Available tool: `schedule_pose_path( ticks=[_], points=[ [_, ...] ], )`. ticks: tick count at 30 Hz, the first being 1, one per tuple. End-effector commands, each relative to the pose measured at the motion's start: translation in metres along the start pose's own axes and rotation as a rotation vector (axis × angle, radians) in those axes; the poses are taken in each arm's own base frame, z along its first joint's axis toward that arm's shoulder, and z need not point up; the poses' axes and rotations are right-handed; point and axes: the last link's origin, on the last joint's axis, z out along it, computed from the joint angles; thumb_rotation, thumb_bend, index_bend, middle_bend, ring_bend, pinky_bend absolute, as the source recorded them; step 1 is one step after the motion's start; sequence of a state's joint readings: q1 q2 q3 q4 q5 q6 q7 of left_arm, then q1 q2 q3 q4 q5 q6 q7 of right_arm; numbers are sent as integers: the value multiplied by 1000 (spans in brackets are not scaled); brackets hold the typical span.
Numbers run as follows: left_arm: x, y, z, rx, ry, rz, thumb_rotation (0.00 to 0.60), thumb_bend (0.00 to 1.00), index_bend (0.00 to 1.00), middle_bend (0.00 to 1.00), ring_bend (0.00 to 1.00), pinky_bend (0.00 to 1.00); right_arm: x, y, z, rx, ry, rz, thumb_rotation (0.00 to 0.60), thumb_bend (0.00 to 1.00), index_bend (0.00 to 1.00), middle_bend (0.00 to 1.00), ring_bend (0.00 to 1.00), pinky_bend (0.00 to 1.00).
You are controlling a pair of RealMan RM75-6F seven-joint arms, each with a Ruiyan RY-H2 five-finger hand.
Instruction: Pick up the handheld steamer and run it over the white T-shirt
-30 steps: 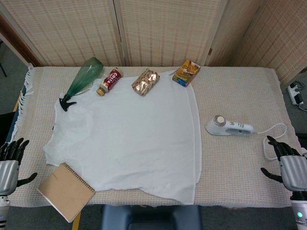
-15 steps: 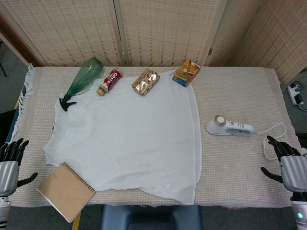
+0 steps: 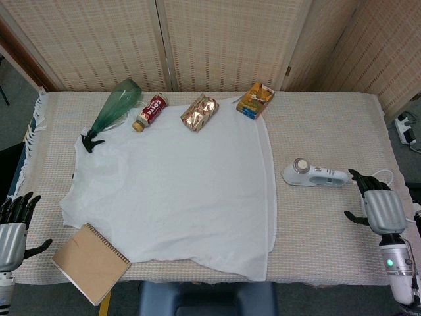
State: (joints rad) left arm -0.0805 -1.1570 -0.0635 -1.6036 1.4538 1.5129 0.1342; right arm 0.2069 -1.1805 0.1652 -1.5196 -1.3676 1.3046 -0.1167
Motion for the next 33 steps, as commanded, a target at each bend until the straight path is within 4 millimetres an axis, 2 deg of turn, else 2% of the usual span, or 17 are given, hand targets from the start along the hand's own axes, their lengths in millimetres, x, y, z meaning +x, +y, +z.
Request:
schedule_pose_path(
  ticks=[1,5,9,15,20,28,33],
  points=[
    [0,-1,0,3,-5,3,600,152,138,98,92,66,-10,0,32,-36,-33,-13,600,0,118,266,224,345],
    [0,1,1,-2,-4,2,600,152,139,98,92,66,-18,0,58,-61,-61,-28,600,1,137,302,244,345],
    [0,5,2,-13,-1,2,600,152,141,98,92,66,-24,-2,80,-74,-84,-36,600,1,223,338,263,345],
    [0,8,3,-18,-4,3,600,152,141,98,92,66,-40,-9,100,-78,-150,-25,600,3,291,365,282,345],
    [-1,11,4,-26,-8,1,600,152,141,98,91,66,-54,-16,116,-80,-209,-23,600,68,339,406,310,353],
    [-1,8,2,-17,-8,4,600,152,141,98,91,66,-64,-20,129,-87,-234,-17,600,216,412,457,358,374],
    [-2,7,1,-12,-9,3,600,152,142,98,91,65,-69,-21,129,-83,-241,-8,600,233,440,486,391,402]
  ],
)
